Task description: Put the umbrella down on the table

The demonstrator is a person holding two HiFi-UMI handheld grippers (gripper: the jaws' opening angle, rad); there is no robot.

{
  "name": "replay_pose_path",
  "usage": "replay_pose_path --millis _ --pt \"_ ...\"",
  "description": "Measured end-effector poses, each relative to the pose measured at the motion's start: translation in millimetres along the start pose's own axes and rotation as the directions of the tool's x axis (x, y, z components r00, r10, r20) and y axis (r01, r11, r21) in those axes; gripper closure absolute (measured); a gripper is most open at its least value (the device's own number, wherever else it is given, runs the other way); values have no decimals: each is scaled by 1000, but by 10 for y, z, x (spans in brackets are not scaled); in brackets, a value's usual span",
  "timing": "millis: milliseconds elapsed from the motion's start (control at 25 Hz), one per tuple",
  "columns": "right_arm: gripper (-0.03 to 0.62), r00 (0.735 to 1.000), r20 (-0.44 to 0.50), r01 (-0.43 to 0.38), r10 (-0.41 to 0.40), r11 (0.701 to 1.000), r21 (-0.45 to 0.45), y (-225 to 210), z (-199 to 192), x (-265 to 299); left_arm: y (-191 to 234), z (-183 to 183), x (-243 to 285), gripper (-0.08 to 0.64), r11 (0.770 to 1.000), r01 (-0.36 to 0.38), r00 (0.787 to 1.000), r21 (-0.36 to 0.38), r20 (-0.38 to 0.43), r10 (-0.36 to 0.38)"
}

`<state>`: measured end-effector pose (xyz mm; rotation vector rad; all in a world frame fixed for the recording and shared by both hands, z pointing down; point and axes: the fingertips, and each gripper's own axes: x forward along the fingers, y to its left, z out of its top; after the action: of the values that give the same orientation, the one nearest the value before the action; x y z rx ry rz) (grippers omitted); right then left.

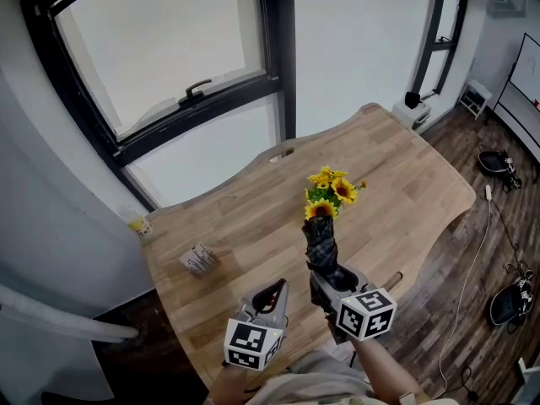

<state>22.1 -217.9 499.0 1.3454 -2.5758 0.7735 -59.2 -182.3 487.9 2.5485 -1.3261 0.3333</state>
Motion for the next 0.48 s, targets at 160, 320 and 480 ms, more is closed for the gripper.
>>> replay_pose_path --millis 160,320,480 --pt "393 1000 -25 2 -2 1000 -1 -30 -72 40 18 -26 30 569 1000 0 1000 -3 -7 0" --pt "393 999 -50 3 -3 1000 10 -61 -152 72 23 -53 41 569 1000 -1 1000 -6 -13 1" --pt "393 997 -74 3 -2 1000 13 -79 -231 90 21 -98 47 569 1000 -3 1000 -10 -24 2"
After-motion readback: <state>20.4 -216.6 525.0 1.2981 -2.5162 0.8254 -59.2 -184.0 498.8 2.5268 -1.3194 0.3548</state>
